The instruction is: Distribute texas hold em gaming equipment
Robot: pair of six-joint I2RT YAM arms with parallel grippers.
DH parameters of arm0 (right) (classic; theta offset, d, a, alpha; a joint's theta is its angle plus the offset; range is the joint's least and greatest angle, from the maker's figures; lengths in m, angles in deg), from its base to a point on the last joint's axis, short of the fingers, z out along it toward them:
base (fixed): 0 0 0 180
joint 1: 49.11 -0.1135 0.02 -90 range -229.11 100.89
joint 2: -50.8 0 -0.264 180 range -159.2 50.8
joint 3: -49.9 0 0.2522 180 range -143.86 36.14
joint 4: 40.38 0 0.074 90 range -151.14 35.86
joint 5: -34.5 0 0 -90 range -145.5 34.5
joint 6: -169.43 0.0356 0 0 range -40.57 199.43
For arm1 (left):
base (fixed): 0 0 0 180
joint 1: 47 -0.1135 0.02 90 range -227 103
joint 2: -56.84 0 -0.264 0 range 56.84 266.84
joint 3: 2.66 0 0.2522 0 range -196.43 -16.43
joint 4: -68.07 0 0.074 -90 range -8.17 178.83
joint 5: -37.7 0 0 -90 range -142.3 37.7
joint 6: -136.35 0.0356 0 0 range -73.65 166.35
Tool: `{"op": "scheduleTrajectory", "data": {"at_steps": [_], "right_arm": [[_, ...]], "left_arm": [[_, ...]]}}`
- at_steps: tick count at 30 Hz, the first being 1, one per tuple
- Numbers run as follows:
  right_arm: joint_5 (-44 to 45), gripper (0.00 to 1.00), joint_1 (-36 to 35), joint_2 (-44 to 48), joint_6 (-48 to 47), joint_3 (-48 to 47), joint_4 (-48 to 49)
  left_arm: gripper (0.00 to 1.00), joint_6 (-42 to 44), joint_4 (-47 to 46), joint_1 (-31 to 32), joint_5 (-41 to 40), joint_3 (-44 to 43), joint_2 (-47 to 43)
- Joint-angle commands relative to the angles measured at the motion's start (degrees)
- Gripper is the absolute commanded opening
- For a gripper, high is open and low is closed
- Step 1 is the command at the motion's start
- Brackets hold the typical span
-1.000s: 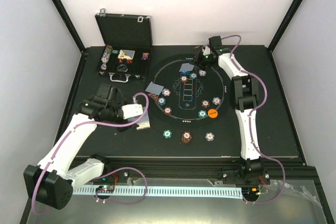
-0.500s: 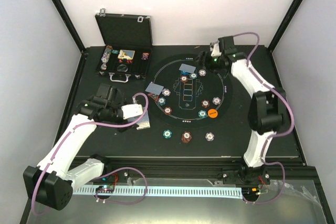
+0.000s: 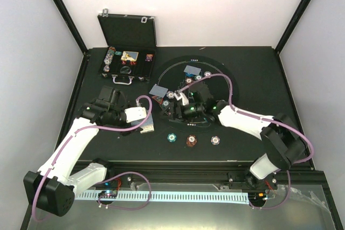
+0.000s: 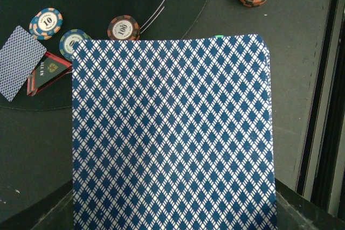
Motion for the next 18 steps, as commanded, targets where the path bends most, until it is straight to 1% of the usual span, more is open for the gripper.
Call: {"op": "scheduleTrajectory", "data": {"at_steps": [1, 9, 18], "right_arm": [[-2.2, 0.94, -3.8, 0.6, 7.1, 1.4, 13.0], [-4.6, 0.93, -8.1, -5.6, 12.4, -1.0, 21.6], [-6.7, 0.88, -11.0, -14.2, 15.7, -6.4, 25.8]], "left_arm": [[0.02, -0.2, 0.4, -0.2, 2.0, -0.2, -1.2], [0.01, 0.0, 1.1, -0.2, 2.0, -0.3, -1.5], [0.02, 0.1, 0.9, -0.2, 3.2, -0.5, -1.9]]}}
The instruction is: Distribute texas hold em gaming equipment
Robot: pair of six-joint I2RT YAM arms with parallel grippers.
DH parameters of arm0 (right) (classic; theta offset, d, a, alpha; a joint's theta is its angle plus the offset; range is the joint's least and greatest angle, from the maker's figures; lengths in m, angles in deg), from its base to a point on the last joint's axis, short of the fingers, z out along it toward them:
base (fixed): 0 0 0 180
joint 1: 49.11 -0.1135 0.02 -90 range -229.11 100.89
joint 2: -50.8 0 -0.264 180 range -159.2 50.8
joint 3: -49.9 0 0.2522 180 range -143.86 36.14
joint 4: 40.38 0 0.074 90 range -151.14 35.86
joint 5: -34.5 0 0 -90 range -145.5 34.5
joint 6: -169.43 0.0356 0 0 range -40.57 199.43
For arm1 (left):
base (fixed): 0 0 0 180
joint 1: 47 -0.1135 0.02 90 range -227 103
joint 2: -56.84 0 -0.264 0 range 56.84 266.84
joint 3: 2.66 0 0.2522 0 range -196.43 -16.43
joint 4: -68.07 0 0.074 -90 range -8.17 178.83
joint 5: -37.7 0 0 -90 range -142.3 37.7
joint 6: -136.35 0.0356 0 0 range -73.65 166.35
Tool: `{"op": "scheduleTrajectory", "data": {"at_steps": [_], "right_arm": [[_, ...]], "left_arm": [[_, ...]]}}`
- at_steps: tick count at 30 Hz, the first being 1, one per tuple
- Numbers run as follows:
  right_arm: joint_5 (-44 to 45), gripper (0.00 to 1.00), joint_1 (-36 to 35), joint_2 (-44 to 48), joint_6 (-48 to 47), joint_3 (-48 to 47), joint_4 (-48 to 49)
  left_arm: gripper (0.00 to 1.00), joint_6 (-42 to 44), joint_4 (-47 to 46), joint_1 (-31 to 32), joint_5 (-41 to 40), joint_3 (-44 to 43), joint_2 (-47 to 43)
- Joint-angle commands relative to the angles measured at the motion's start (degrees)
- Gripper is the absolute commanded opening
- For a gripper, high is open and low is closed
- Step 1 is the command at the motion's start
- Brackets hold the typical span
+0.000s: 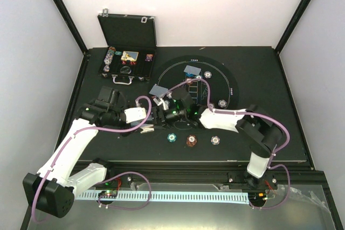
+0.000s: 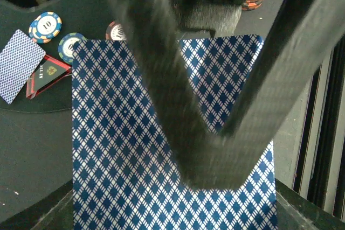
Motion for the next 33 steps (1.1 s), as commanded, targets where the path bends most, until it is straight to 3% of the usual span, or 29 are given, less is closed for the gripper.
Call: {"op": "scheduleTrajectory", "data": {"at_steps": [1, 12, 27, 33], "right_arm": [[-2.4, 0.88, -1.6, -3.4, 2.6, -3.8, 5.2], [-2.9, 0.77, -1.2, -10.0, 7.2, -5.4, 8.7], [-1.7, 0.62, 4.6, -4.8, 3.0, 2.2, 5.1], [-0.8, 0.49, 5.0, -1.7, 2.6, 3.6, 4.5]], "left_arm": [[0.01, 0.0, 0.3, -0.1, 2.8, -0.4, -1.0], [0.02, -0.1, 0.8, -0.2, 2.5, -0.8, -1.3], [0.01, -0.1, 0.6, -0.2, 2.3, -0.8, -1.5], [0.02, -0.1, 0.7, -0.2, 1.4, -0.6, -1.4]]}}
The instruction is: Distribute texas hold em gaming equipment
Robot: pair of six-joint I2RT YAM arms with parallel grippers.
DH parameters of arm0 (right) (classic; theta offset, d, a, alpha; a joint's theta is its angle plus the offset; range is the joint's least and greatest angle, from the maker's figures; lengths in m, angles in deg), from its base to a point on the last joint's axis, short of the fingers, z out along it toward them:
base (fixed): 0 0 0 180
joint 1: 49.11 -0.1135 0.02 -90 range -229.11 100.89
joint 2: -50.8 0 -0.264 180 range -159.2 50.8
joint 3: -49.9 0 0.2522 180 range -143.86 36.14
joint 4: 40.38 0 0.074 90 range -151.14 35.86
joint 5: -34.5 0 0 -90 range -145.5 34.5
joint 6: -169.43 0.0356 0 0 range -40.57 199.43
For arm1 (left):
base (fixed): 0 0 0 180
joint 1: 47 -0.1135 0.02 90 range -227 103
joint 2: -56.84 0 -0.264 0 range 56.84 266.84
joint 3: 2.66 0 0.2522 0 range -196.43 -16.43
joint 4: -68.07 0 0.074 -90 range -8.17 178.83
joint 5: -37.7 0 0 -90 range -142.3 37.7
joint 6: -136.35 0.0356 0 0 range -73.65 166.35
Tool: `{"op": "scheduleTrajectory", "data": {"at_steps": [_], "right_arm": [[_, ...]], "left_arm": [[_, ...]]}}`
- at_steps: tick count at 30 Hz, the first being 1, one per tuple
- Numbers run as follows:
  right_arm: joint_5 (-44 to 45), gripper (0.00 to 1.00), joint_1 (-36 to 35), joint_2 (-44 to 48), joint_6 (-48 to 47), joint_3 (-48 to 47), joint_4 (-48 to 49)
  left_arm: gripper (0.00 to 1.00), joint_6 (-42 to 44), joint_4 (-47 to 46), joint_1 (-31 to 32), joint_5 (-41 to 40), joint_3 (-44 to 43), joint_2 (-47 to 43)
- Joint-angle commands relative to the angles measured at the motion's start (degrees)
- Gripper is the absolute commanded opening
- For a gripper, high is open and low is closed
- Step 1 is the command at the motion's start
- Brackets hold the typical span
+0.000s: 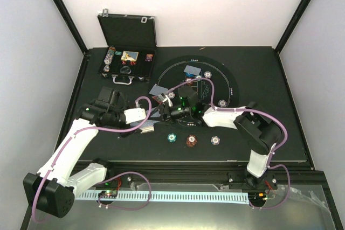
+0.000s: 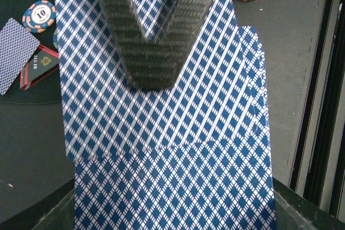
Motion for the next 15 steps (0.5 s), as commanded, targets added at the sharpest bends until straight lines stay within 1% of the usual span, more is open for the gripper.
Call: {"op": "scheduleTrajectory", "data": {"at_steps": [1, 6, 9, 15], "right_arm": [[3.8, 0.46, 1.1, 2.3, -1.3, 2.0, -5.6], [4.5, 0.26, 1.8, 5.2, -2.6, 2.3, -8.0], [4.8, 0.16, 2.5, 6.9, -3.5, 3.0, -9.3], [4.8, 0.09, 3.9, 10.0, -4.9, 4.3, -11.3]], "left_arm": [[0.02, 0.0, -0.1, -0.2, 2.0, -0.7, -1.4], [0.01, 0.0, -0.3, -0.2, 2.0, -0.6, -1.3], [0.02, -0.1, -0.3, -0.2, 2.0, -0.5, -1.3], [0.02, 0.0, -0.3, -0.2, 2.1, -0.7, -1.2]]}}
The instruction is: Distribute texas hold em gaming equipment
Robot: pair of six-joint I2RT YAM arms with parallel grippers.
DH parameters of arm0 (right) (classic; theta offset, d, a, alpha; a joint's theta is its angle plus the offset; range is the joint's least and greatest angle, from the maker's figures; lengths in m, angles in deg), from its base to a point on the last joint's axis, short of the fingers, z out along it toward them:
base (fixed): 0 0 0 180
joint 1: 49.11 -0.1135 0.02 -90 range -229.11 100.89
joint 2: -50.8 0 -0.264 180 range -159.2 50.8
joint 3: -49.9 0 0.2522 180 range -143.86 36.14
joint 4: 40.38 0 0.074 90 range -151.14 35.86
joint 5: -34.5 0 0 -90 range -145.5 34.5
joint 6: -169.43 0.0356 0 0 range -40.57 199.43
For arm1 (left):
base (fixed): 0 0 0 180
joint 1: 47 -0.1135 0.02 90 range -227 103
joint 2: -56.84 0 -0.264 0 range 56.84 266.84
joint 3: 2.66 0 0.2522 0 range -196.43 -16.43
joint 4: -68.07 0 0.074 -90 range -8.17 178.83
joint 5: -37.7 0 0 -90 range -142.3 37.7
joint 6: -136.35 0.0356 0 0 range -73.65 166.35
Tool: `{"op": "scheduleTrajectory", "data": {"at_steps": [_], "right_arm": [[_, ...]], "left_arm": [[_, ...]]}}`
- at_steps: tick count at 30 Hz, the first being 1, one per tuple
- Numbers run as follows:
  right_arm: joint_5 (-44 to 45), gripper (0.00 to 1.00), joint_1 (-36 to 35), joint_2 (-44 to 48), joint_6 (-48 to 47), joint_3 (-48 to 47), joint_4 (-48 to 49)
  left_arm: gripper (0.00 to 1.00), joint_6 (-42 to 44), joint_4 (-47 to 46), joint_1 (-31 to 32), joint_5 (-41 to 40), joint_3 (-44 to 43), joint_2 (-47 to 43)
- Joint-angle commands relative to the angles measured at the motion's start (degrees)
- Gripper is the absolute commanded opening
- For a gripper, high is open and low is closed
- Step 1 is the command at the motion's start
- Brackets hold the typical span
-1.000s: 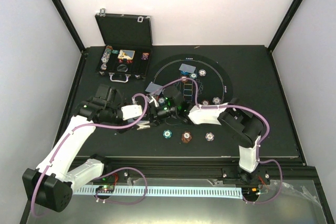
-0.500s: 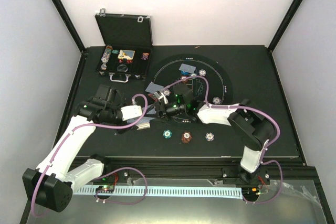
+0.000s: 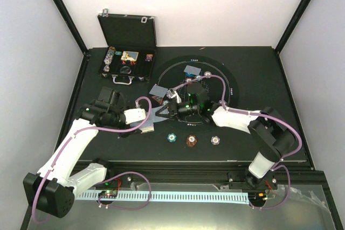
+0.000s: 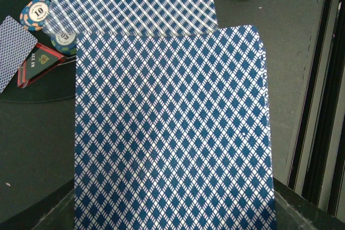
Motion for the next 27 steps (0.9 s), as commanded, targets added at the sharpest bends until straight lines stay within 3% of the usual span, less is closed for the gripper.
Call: {"op": "scheduleTrajectory", "data": {"at_steps": [1, 9, 17, 27], "right_arm": [[1.9, 0.07, 1.2, 2.1, -2.4, 1.3, -4.6], [1.5, 0.01, 5.8, 5.3, -6.0, 3.7, -9.5], [1.7, 0.01, 19.4, 4.8, -16.6, 7.8, -19.2], [10.1, 0.01, 31.1, -0.3, -28.0, 5.9, -31.1]], "left_arm": [[0.02, 0.0, -0.7, -0.2, 2.4, -1.0, -1.2], [0.02, -0.1, -0.8, -0.2, 2.3, -1.0, -1.0], [0.02, 0.1, -0.6, -0.2, 2.1, -1.1, -1.0], [0.02, 0.3, -0.7, -0.2, 1.9, -1.1, -1.0]]}}
